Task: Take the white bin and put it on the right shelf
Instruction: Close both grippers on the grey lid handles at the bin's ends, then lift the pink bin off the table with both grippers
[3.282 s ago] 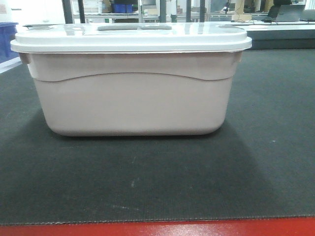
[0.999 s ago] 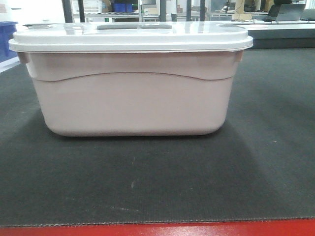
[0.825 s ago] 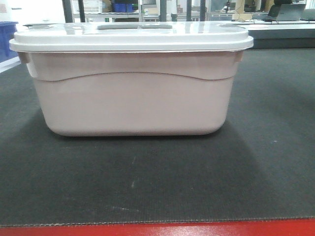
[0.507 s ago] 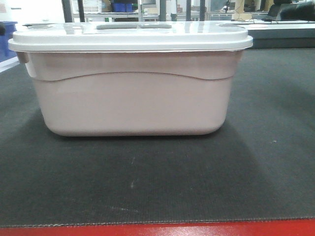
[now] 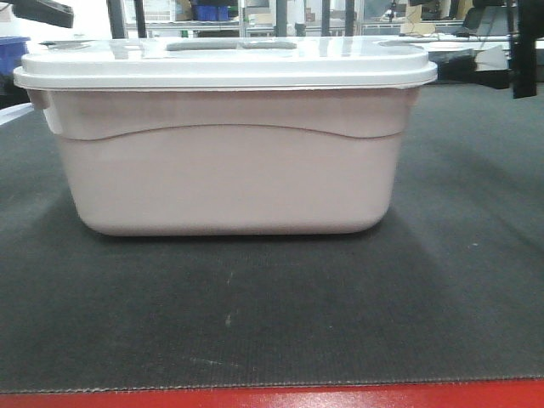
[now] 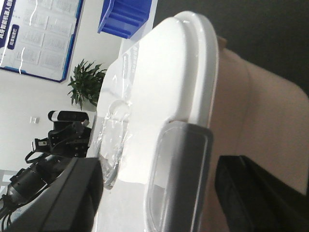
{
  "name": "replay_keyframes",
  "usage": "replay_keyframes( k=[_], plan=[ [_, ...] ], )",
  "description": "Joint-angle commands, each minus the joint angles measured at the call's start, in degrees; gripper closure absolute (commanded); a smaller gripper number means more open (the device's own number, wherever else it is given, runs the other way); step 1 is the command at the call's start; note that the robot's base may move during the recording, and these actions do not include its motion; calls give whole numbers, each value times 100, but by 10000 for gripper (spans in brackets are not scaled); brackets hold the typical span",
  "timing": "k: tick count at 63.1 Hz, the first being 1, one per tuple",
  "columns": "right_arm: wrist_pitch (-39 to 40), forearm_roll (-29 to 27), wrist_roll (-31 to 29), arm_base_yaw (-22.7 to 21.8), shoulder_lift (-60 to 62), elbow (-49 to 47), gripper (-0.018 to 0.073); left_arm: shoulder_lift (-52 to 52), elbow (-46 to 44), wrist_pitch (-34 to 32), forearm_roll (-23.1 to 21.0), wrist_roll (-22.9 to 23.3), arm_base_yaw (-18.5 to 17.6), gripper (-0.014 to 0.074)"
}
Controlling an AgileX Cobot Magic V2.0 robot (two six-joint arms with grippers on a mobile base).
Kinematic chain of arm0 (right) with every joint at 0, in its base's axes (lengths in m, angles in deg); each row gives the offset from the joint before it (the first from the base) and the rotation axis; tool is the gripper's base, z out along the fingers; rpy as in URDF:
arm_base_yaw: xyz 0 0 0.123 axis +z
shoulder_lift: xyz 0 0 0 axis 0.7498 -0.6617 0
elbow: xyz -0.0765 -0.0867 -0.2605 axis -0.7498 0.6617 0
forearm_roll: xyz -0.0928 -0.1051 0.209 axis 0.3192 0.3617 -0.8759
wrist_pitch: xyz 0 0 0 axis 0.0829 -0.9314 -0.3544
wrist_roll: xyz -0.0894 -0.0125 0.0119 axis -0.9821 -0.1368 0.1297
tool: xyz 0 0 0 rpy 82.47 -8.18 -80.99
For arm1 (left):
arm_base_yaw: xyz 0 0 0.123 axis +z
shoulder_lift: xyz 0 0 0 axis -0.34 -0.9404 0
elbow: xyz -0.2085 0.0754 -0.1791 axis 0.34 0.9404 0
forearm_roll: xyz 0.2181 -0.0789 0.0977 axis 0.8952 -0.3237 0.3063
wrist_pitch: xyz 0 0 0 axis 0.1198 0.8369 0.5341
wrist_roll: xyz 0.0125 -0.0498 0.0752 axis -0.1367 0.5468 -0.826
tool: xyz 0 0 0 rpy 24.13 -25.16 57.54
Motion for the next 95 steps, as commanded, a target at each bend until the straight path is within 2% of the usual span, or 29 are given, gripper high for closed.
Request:
replay_keyframes(
  k=[1, 42, 49, 57, 61, 68, 84, 95],
  plan=[
    [-373, -449, -125, 77, 217, -189, -22, 238, -177, 187, -465, -71, -117, 218],
    [-218, -443, -132, 402, 199, -189, -20, 238, -177, 208, -465, -71, -195, 230],
    [-207, -443, -132, 402, 199, -189, 36, 238, -177, 208, -465, -71, -195, 230],
    [-213, -443, -132, 402, 199, -189, 166, 238, -177, 208, -465, -71, -195, 237],
    [-225, -443, -132, 402, 199, -189, 238, 238, -177, 208, -465, -71, -195, 269],
    [-244, -443, -132, 402, 199, -189, 326, 238, -177, 231, -465, -71, -195, 386],
    [-364, -443, -132, 402, 199, -189, 410, 238, -177, 256, -481, -71, -195, 720],
    [-470, -496, -132, 402, 211, -189, 419, 238, -197, 450, -802, -80, -195, 722]
  ],
)
